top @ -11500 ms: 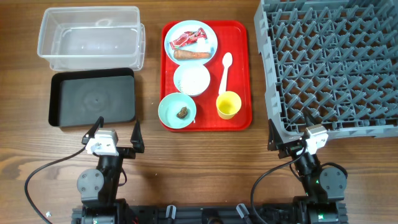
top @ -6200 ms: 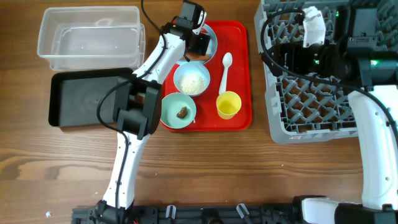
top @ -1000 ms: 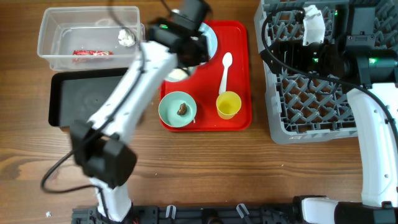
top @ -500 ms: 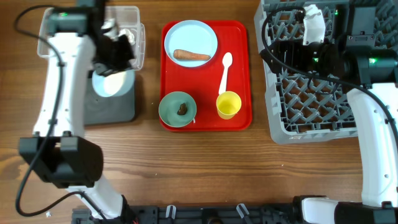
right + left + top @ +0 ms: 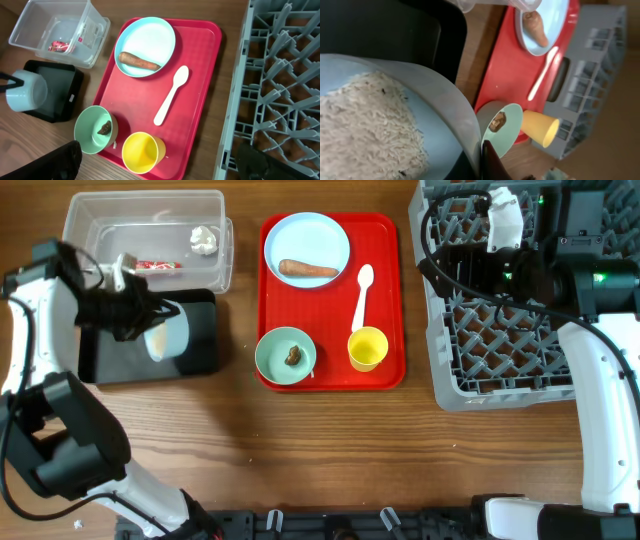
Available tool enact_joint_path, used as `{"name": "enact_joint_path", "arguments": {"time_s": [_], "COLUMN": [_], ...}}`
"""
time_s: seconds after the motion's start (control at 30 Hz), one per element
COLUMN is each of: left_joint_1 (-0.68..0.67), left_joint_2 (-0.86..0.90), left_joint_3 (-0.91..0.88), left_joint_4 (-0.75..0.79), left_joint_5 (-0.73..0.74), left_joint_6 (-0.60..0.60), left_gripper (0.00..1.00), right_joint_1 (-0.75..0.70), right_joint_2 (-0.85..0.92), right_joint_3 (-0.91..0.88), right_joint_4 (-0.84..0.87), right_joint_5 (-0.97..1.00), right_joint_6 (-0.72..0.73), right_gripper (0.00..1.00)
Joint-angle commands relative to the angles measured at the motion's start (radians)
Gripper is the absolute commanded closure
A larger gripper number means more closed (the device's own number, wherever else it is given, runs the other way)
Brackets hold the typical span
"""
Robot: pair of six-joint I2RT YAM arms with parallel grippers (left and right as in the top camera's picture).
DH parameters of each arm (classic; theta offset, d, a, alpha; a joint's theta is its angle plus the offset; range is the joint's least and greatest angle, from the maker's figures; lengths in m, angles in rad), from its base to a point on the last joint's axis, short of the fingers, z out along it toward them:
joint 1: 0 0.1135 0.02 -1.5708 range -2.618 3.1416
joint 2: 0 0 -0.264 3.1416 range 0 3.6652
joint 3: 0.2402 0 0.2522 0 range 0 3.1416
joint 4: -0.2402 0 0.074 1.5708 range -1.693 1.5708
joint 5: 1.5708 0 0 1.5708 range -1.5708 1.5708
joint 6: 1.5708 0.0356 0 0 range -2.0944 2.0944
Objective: Sort waste into correct bins and load items into the dishwasher rack
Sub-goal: 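Carry the bowl left and tip the rice onto the black tray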
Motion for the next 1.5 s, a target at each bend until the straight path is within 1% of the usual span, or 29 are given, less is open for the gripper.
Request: {"name": "enact_joint_path", "arguments": {"time_s": [0.0,0.13,0.27,0.4,0.53,0.6,0.87,0.97,1.03,1.13,1.23,1.33,1.47], "left_joint_1": [0.057,0.105,0.162,0.209,0.234,0.241,0.246,0.251,0.26,0.275,0.297,0.319,0.339], "left_joint_2": [-0.029,-0.029,-0.029,-0.029,-0.029,-0.029,-0.029,-0.029,-0.029,-0.029,-0.029,-0.029,-0.029], "left_joint_3": [-0.086,-0.16,-0.234,-0.277,-0.29,-0.29,-0.29,-0.29,-0.29,-0.29,-0.29,-0.29,-0.29], "left_joint_4": [0.065,0.162,0.268,0.317,0.323,0.323,0.323,0.322,0.322,0.322,0.321,0.323,0.319], "left_joint_5": [0.196,0.264,0.381,0.465,0.489,0.523,0.606,0.691,0.723,0.735,0.738,0.738,0.745], "left_joint_6": [0.098,0.099,0.098,0.098,0.098,0.098,0.097,0.089,0.061,0.057,0.011,-0.069,-0.095], "left_gripper": [0.96,0.96,0.96,0.96,0.96,0.96,0.96,0.96,0.96,0.96,0.96,0.96,0.96], "right_joint_1": [0.005,0.005,0.005,0.005,0.005,0.005,0.005,0.005,0.005,0.005,0.005,0.005,0.005], "right_joint_2": [0.011,0.011,0.011,0.011,0.011,0.011,0.011,0.011,0.011,0.011,0.011,0.011,0.011], "right_joint_3": [0.025,0.025,0.025,0.025,0.025,0.025,0.025,0.025,0.025,0.025,0.025,0.025,0.025], "right_joint_4": [0.001,0.001,0.002,0.002,0.002,0.0,-0.005,-0.013,-0.015,-0.016,-0.016,-0.015,-0.004], "right_joint_5": [0.002,0.003,0.003,0.003,0.003,0.003,0.002,0.003,0.003,0.003,0.003,0.003,0.003], "right_joint_6": [0.009,0.013,0.012,0.013,0.013,0.014,0.016,0.015,0.015,0.015,0.015,0.014,0.014], "right_gripper": [0.0,0.0,0.0,0.0,0.0,0.0,0.0,0.0,0.0,0.0,0.0,0.0,0.0]}}
